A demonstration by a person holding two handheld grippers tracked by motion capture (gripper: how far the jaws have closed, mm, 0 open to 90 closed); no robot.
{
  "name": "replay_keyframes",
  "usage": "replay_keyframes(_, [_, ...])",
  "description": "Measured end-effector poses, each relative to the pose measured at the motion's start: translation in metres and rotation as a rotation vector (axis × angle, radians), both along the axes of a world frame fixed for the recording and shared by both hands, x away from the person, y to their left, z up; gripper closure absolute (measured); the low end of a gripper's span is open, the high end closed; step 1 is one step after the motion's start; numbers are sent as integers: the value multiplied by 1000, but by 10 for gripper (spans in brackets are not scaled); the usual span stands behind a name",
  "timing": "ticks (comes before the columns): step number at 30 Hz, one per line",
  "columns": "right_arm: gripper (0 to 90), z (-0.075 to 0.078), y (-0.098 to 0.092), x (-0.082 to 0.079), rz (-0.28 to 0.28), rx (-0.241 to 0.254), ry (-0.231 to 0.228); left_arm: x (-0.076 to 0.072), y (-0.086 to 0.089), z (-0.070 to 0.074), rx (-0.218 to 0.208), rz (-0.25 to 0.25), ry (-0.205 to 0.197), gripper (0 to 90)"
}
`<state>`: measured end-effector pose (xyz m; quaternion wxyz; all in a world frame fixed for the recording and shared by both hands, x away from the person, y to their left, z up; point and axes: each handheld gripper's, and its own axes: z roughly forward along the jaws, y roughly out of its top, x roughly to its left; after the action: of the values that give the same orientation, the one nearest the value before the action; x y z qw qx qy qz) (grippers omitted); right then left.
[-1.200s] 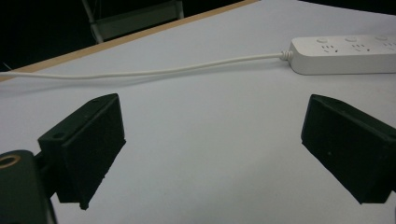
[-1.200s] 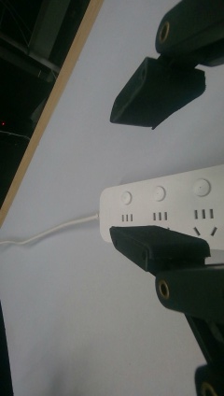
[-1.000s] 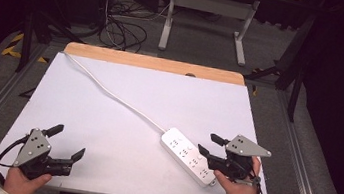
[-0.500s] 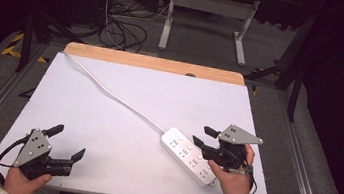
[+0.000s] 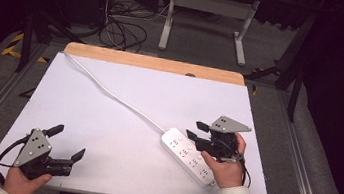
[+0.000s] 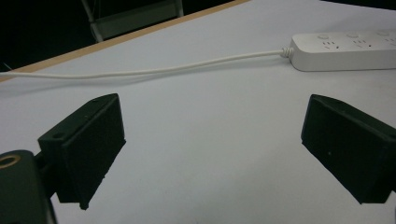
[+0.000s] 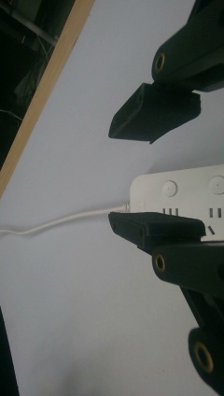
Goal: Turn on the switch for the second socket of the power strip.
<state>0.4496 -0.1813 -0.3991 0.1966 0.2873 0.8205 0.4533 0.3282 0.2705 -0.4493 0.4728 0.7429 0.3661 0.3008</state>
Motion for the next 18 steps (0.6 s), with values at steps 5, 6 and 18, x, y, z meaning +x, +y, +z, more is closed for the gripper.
replay_keyframes(5, [582,-2,1,3,9,2,23,0,0,0,-2,0,0,65])
replay_keyframes(6, [600,-2,1,3,9,-1,23,0,0,0,0,-2,0,66])
replay_keyframes(18, [900,-11,13,12,18,-96,99,1,0,0,8,-2,-3,67])
